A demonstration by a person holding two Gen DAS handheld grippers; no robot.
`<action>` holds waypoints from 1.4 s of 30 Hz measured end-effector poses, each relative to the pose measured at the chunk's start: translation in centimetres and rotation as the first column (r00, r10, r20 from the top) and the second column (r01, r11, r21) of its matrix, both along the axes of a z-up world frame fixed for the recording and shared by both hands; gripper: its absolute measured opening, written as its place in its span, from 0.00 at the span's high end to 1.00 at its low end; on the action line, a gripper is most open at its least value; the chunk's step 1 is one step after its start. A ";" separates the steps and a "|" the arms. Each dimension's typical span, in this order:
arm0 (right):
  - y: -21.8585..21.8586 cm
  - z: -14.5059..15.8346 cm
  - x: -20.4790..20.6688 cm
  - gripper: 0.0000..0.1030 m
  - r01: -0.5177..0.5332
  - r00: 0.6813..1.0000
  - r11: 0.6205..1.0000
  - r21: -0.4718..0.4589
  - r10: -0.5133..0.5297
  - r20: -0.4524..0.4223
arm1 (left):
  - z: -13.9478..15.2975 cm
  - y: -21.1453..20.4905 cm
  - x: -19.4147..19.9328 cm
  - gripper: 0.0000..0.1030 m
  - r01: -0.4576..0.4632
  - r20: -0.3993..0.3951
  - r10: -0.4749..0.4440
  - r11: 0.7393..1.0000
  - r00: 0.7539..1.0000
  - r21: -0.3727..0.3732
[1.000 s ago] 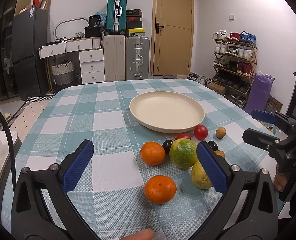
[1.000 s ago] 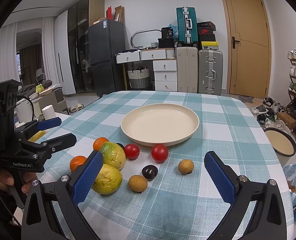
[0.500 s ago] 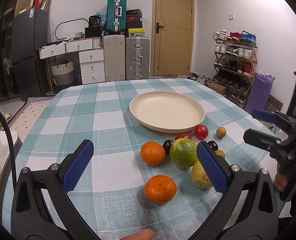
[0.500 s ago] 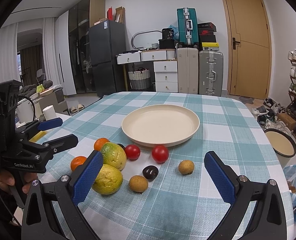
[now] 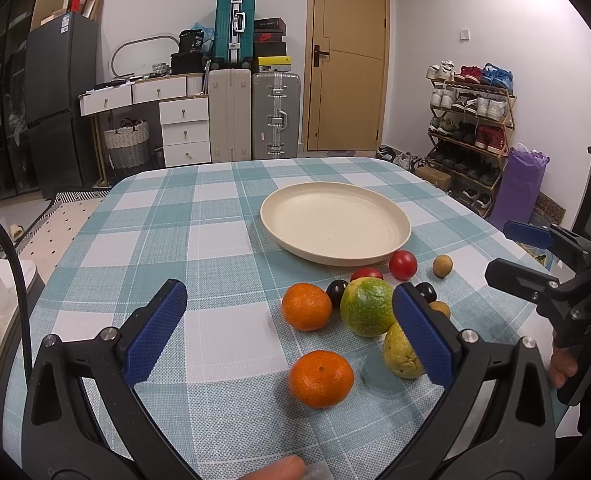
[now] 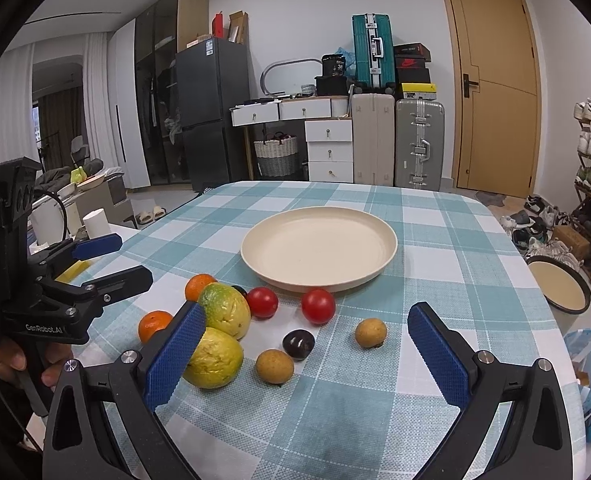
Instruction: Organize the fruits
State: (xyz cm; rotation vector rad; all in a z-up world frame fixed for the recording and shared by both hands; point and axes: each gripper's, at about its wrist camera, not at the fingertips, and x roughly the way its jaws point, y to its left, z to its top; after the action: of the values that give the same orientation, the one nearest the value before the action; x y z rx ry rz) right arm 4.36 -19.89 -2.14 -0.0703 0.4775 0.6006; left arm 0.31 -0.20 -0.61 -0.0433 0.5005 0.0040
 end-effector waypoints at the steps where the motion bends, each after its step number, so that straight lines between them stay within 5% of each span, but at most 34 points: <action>1: 0.0 0.0 0.1 0.00 0.004 1.000 1.000 0.000 -0.004 -0.003 | 0.0 0.1 0.0 0.00 0.000 -0.001 0.000 1.000 1.000 -0.004; 17: -0.1 0.0 0.2 0.00 0.035 0.999 0.999 -0.005 -0.035 -0.007 | 0.2 1.1 -0.1 0.00 -0.028 -0.009 0.027 0.999 1.000 -0.035; 26: 0.6 -1.3 2.2 0.00 0.039 0.991 0.998 -0.053 -0.045 -0.128 | 0.1 1.2 0.1 0.00 -0.030 -0.048 0.028 0.999 0.998 -0.026; 42: 2.0 -3.8 3.0 0.37 -0.068 0.950 0.993 -0.095 0.036 -0.309 | -2.2 0.5 1.2 0.01 0.049 -0.236 -0.035 0.997 0.971 0.054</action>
State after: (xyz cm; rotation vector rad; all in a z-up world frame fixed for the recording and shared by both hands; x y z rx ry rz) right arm 7.37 -17.88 -5.90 -0.0897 0.8116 0.6412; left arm 1.49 0.30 -2.81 0.0263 0.7379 -0.0178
